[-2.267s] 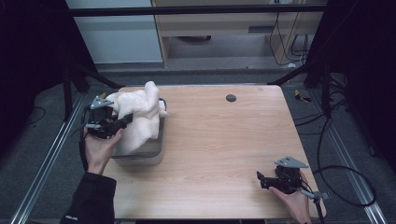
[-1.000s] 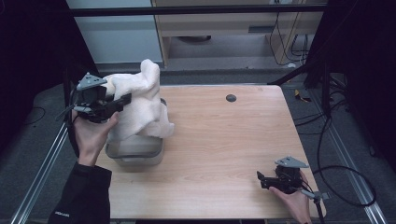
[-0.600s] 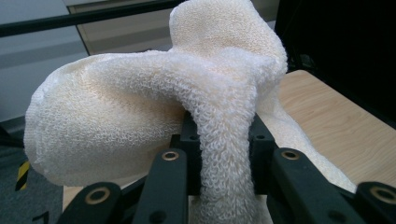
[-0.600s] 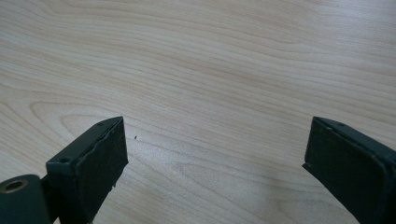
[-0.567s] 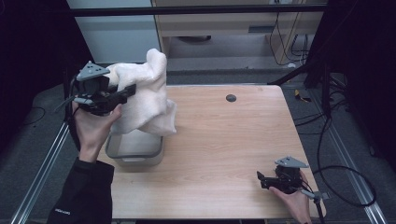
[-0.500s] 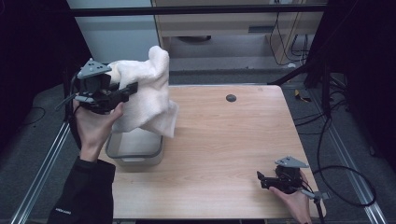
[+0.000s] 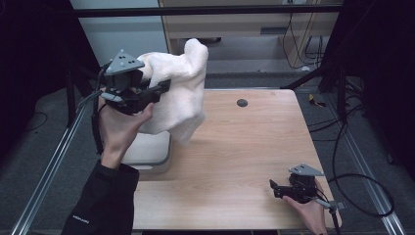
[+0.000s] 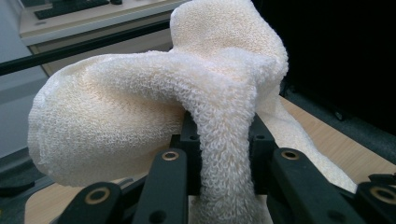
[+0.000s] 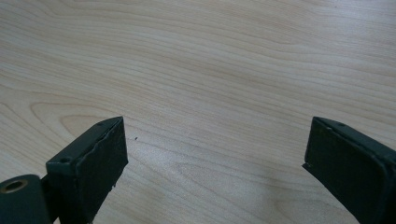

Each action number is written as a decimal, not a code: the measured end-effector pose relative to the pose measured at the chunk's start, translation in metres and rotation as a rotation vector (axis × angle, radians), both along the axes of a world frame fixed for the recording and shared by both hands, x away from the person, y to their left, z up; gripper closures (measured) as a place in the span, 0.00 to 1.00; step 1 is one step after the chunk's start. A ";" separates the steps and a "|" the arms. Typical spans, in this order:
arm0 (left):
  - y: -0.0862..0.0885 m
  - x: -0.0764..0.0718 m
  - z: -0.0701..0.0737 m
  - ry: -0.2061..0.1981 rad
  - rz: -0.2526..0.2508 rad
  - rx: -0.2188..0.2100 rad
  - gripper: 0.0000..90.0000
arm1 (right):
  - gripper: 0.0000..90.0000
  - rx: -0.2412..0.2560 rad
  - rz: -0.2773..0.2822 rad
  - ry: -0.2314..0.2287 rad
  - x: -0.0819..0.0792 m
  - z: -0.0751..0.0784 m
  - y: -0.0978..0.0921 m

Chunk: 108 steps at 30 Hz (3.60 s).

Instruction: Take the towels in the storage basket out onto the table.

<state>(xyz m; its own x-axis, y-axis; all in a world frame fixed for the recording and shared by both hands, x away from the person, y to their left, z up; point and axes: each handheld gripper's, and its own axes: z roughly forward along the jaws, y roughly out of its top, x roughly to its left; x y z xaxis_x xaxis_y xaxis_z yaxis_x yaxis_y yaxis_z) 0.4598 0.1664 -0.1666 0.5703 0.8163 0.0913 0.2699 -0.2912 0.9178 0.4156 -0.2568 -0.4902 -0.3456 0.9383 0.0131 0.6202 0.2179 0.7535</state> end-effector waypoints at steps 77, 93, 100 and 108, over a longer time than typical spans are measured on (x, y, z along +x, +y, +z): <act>-0.144 0.031 -0.257 0.365 -0.268 0.131 0.60 | 0.06 -0.052 -0.060 0.010 0.003 -0.009 -0.020; -0.110 0.007 -0.237 0.337 -0.287 0.133 0.28 | 0.05 -0.055 -0.054 0.012 0.004 -0.010 -0.019; -0.076 -0.006 -0.232 0.322 -0.266 0.116 0.26 | 0.05 -0.051 -0.057 0.009 0.004 -0.010 -0.019; -0.036 -0.020 -0.246 0.346 -0.226 0.075 0.29 | 0.05 -0.048 -0.057 0.009 0.003 -0.009 -0.019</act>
<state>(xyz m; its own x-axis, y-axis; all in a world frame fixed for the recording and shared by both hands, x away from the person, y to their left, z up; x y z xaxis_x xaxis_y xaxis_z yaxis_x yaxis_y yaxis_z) 0.4402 0.1300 -0.4128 0.7419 0.6653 -0.0831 0.4803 -0.4408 0.7583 0.4187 -0.2760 -0.4996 -0.2914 0.9562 -0.0291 0.6392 0.2173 0.7377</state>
